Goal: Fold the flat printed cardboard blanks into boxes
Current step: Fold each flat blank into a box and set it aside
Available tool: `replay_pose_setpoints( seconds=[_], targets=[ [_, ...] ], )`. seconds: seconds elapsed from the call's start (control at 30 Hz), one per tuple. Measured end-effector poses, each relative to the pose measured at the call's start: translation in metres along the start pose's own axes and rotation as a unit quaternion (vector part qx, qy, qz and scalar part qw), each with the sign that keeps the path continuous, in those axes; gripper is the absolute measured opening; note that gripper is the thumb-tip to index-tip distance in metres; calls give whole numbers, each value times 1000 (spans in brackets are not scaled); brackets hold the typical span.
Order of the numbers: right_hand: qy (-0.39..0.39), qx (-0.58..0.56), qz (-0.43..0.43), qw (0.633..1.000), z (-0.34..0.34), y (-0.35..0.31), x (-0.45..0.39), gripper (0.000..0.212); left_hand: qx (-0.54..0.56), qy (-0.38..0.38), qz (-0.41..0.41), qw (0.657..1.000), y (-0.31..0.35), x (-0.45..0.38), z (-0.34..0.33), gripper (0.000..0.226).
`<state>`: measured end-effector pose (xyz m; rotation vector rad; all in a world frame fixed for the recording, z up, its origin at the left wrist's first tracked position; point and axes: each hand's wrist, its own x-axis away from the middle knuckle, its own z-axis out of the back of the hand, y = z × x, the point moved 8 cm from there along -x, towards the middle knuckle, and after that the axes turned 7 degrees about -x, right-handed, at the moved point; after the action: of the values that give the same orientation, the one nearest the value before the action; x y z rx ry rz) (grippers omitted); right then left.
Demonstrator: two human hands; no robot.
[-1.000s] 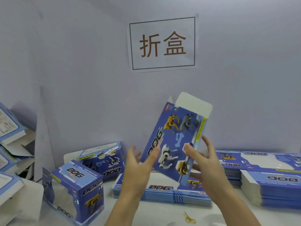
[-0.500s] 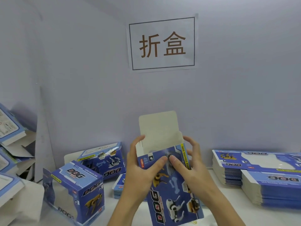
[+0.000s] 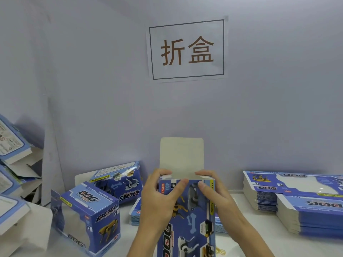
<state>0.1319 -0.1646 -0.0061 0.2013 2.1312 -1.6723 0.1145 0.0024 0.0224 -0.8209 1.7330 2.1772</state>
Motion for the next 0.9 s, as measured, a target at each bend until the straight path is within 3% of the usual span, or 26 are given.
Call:
replay_pose_setpoints(
  seconds=[0.13,0.27,0.33,0.47,0.57,0.7,0.77,0.9],
  targets=[
    [78,23,-18,996,4,9,-3,40,29,-34,24,999,-3,-1,-6,45],
    [124,25,-18,992,8,12,-9,19,17,-86,37,995,-11,-4,-8,21],
    [119,16,-27,992,5,12,-9,12,24,-72,55,996,-13,-8,-9,13],
    [116,-47,-47,991,1,10,-10,31,95,-51,99,989,-14,-6,-8,43],
    [91,-18,-38,995,-5,4,-10,35,94,-42,78,992,-15,-8,-5,38],
    [127,21,-19,992,1,0,-5,33,137,-7,29,990,-13,-3,3,7],
    [135,40,11,990,3,-3,-4,19,158,13,7,987,-14,0,6,19],
    [106,23,28,994,-1,-3,-3,40,151,14,-19,988,-17,2,8,13]
  ],
)
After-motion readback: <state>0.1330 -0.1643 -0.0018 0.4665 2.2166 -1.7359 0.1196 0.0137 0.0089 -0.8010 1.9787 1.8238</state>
